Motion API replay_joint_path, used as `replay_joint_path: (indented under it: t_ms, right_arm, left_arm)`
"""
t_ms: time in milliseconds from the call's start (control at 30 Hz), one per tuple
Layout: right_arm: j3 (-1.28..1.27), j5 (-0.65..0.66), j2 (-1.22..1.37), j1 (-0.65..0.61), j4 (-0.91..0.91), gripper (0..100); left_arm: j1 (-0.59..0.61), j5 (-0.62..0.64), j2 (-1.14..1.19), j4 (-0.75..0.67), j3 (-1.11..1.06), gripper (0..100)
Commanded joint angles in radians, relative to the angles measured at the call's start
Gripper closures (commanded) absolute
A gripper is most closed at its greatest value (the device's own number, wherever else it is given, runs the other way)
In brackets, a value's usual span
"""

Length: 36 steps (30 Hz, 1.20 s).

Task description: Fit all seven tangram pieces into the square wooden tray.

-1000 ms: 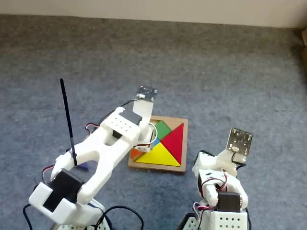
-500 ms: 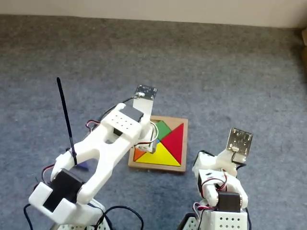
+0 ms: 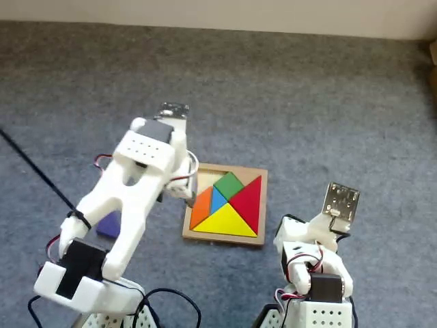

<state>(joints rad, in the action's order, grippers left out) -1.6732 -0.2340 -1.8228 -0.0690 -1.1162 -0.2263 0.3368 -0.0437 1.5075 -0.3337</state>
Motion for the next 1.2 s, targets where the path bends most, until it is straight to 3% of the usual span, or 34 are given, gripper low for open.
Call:
replay_joint_path:
  t_ms: [0, 267, 500, 767, 1067, 1167]
  right_arm:
    - [-0.14, -0.006, -0.013, 0.013, 0.001, 96.7]
    - [-0.14, -0.006, -0.013, 0.013, 0.002, 96.7]
    - [-0.14, -0.006, -0.013, 0.013, 0.002, 96.7]
    - [-0.14, -0.006, -0.013, 0.013, 0.001, 96.7]
    - [-0.14, -0.006, -0.013, 0.013, 0.001, 96.7]
    - [-0.14, -0.006, -0.013, 0.013, 0.001, 96.7]
  left_arm:
    - [0.088, -0.087, -0.015, 0.107, 0.091, 77]
    - [0.321, -0.253, -0.085, 0.133, 0.042, 77]
    - [0.515, -0.4, -0.371, 0.117, -0.257, 77]
    - [0.677, -0.494, -0.513, -0.175, -0.59, 76]
    - [0.684, -0.493, -0.509, -0.497, -0.786, 76]
    - [0.684, -0.46, -0.484, -0.528, -0.785, 76]
